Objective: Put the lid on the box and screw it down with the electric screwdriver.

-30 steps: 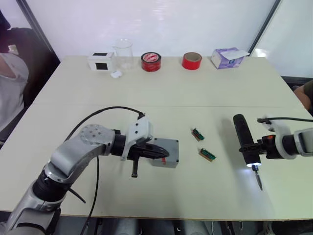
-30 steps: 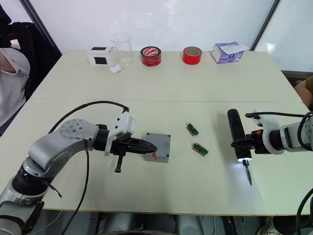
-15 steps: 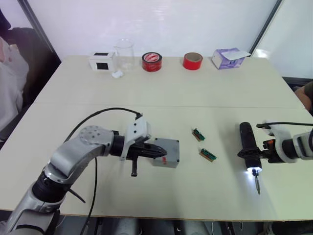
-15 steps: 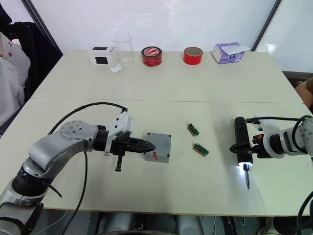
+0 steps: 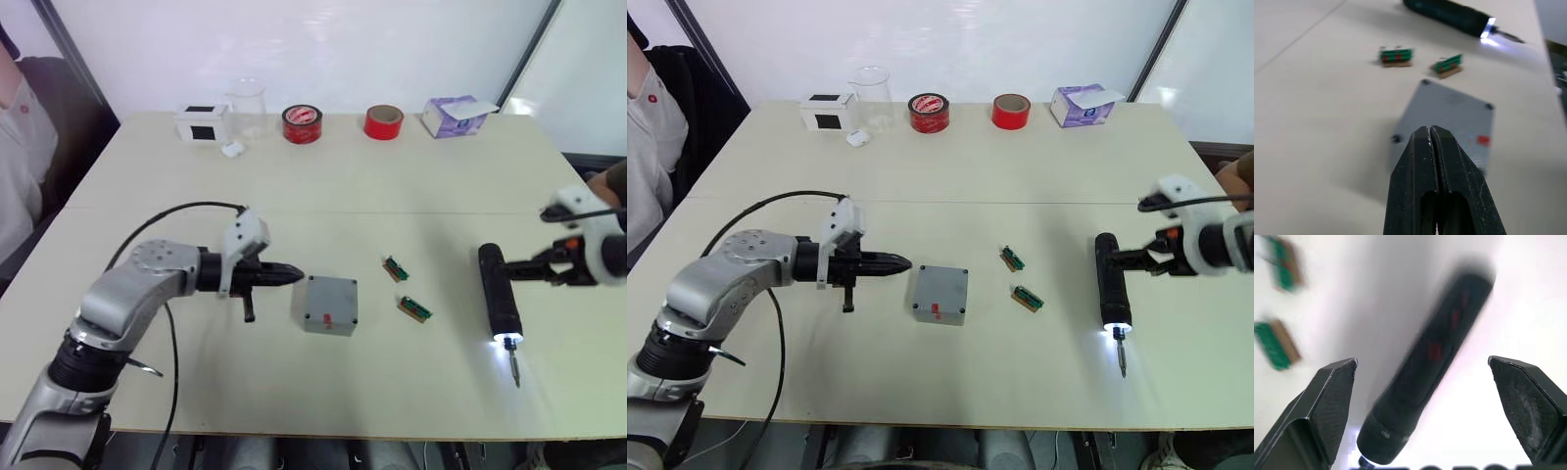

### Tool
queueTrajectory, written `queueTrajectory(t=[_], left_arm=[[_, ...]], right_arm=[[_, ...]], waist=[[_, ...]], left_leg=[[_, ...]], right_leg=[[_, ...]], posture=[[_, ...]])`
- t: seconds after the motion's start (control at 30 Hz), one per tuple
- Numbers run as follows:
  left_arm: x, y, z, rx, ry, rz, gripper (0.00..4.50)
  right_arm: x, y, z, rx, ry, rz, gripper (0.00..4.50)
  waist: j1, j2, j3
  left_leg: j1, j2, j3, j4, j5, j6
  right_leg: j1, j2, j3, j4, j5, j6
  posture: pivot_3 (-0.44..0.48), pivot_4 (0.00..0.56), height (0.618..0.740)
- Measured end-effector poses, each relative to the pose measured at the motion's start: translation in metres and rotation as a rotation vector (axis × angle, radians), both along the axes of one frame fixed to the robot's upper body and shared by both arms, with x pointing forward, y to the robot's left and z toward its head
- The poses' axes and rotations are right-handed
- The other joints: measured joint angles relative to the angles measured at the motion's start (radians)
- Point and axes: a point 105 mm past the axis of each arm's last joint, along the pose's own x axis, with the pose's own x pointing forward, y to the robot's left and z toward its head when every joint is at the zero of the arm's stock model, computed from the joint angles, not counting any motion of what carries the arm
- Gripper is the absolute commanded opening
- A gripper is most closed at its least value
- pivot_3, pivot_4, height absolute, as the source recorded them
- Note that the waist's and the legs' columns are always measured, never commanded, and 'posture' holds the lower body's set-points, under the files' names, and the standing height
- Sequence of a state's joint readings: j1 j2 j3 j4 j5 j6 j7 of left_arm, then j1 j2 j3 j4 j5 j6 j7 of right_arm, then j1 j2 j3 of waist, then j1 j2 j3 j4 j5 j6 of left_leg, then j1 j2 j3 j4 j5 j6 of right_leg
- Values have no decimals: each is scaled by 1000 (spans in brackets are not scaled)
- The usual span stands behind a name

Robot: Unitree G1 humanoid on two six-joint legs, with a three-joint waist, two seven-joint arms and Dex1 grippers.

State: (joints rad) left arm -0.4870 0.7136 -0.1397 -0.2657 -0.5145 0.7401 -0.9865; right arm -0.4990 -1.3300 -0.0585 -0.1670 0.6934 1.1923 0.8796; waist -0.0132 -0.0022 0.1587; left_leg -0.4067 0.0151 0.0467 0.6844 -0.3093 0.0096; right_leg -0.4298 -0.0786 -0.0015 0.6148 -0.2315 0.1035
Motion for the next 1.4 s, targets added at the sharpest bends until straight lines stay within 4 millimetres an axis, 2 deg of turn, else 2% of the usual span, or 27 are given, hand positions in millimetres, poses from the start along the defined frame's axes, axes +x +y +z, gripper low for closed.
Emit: queueTrajectory(t=[0.03, 0.1, 0.23, 0.33, 0.43, 0.57, 0.67, 0.83, 0.97, 1.07, 1.2, 1.27, 1.33, 1.4], left_arm=[[2, 2, -3, 5, 1, 11, 0], [4, 3, -11, 38, -4, 23, 0], [-1, 3, -33, 93, 29, 22, 0], [-2, -1, -39, 110, 30, 24, 0], [-6, -6, -46, 125, 39, 12, 0], [-11, -18, -51, 129, 39, -20, 0], [-7, -24, -55, 146, 31, -21, 0], [3, -33, -57, 158, 2, -36, 0], [28, -46, -53, 107, -32, 26, 0], [35, -48, -50, 102, -65, 38, 0], [38, -39, -55, 142, -76, 60, 0], [37, -25, -61, 189, -73, 75, 0], [29, -9, -67, 247, -57, 69, 0], [15, -4, -68, 262, -31, 30, 0]], right_arm=[[-4, 17, -1, 5, -19, 103, 4471], [-21, 52, -20, 31, 4, 312, 4471], [-49, 90, -61, 54, 92, 519, 4471], [-56, 107, -77, 63, 101, 594, 4471], [-55, 116, -91, 55, 98, 611, 4471], [-51, 134, -101, 88, 85, 639, 4471], [-51, 145, -104, 114, 83, 658, 4471], [-54, 152, -107, 136, 108, 670, 4471], [-56, 163, -109, 175, 112, 676, 4471], [-57, 170, -109, 199, 111, 678, 4471], [-60, 167, -105, 190, 111, 674, 4471], [-62, 158, -102, 162, 118, 670, 4471], [-61, 144, -99, 110, 125, 660, 4471], [-56, 135, -94, 73, 101, 653, 4471]], waist=[[1, -1, 0], [6, -1, 0], [19, -1, 0], [26, -1, 0], [26, -2, 0], [25, -2, 0], [27, -2, 0], [27, -2, 0], [27, -2, 0], [22, -2, 0], [25, -2, 0], [24, -2, 0], [22, -2, 0], [23, -2, 0]], left_leg=[[0, 0, -1, 0, 0, 0], [0, 0, -1, 0, 0, 0], [-1, -1, 0, 2, 1, -1], [-1, -1, 0, 4, 1, -1], [-1, -1, -1, 6, 1, -1], [-1, -1, -1, 8, 1, -1], [-1, -2, -1, 9, 1, -1], [-1, -2, -2, 11, 1, -1], [-1, -2, -3, 13, 1, -1], [-1, -2, -3, 13, 0, -1], [0, -2, -4, 13, 0, -1], [0, -2, -4, 13, 0, -1], [0, -1, -3, 13, 0, -1], [0, -1, -3, 14, 0, -1]], right_leg=[[0, 0, 0, 0, 0, 0], [0, 0, -1, 1, 0, 1], [1, -3, 0, 1, 0, 1], [2, -3, 0, 1, 0, 1], [3, -3, 0, 1, 0, 1], [3, -2, 0, 3, 0, 1], [3, -2, 0, 5, 0, 1], [3, -2, -1, 6, 0, 1], [4, -2, -1, 7, 0, 1], [4, -2, -1, 8, 0, 1], [3, -2, -1, 12, 0, 1], [3, -2, -1, 12, 0, 1], [3, -2, -1, 12, 0, 1], [3, -2, -1, 12, 0, 1]], posture=[[0, 150, 740], [0, 150, 740], [0, 150, 740], [0, 150, 740], [0, 150, 740], [0, 150, 740], [0, 150, 740], [0, 150, 740], [0, 150, 740], [0, 150, 740], [0, 150, 740], [0, 150, 740], [0, 150, 740], [0, 150, 740]])
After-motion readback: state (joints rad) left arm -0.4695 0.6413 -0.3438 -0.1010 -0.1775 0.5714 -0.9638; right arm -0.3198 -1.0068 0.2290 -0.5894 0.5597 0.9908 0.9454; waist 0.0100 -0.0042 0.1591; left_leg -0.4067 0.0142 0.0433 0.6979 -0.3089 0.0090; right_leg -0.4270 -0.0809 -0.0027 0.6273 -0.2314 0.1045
